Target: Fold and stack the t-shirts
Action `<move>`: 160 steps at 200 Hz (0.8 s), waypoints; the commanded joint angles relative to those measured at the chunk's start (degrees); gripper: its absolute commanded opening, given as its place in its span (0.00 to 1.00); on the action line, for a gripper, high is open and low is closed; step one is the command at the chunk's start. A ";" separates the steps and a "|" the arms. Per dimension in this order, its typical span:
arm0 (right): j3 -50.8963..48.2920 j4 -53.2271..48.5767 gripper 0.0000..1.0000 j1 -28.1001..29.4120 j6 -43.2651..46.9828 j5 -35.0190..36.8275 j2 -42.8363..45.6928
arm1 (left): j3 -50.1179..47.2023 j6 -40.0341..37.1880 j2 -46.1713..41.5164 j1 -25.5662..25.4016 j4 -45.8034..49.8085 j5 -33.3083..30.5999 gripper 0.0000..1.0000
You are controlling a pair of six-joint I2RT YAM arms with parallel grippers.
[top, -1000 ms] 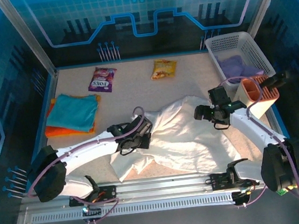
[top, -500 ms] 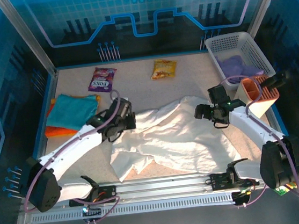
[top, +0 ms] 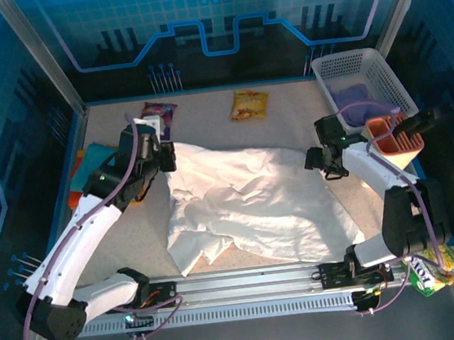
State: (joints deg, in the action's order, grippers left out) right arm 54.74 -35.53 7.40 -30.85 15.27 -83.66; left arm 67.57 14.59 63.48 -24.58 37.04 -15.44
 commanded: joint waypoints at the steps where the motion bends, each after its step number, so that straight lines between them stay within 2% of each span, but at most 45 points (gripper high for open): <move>1: 3.60 -0.79 0.77 -1.02 0.86 0.84 -4.64 | -4.44 -0.86 -3.30 0.76 2.41 -1.14 0.01; 46: 7.18 1.58 0.67 -2.29 0.44 -0.51 -13.24 | -9.22 1.21 -5.89 1.10 3.20 -0.99 0.01; 87: 9.01 2.88 0.59 -3.91 -1.01 -2.59 -18.84 | -9.74 0.87 -5.32 1.37 3.04 -1.05 0.01; 113: 8.91 4.77 0.34 -4.48 -1.14 -4.15 -18.87 | -10.04 0.74 -5.21 1.88 2.29 -0.52 0.01; 122: 8.86 5.15 0.19 -4.45 -0.91 -3.99 -17.83 | -10.09 0.87 -5.00 2.13 2.12 -0.09 0.01; 135: 8.99 4.72 0.02 -4.35 -0.27 -3.75 -15.62 | -10.18 0.86 -4.61 2.16 2.09 0.69 0.01; 160: 7.84 1.78 0.00 -2.06 1.90 1.29 -7.89 | -10.99 0.97 -4.42 2.19 2.15 1.67 0.02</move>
State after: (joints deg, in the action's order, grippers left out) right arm 62.35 -31.73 3.79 -30.87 12.12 -100.05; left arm 57.89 15.03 58.98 -22.87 40.03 -15.16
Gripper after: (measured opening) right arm 0.049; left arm 0.060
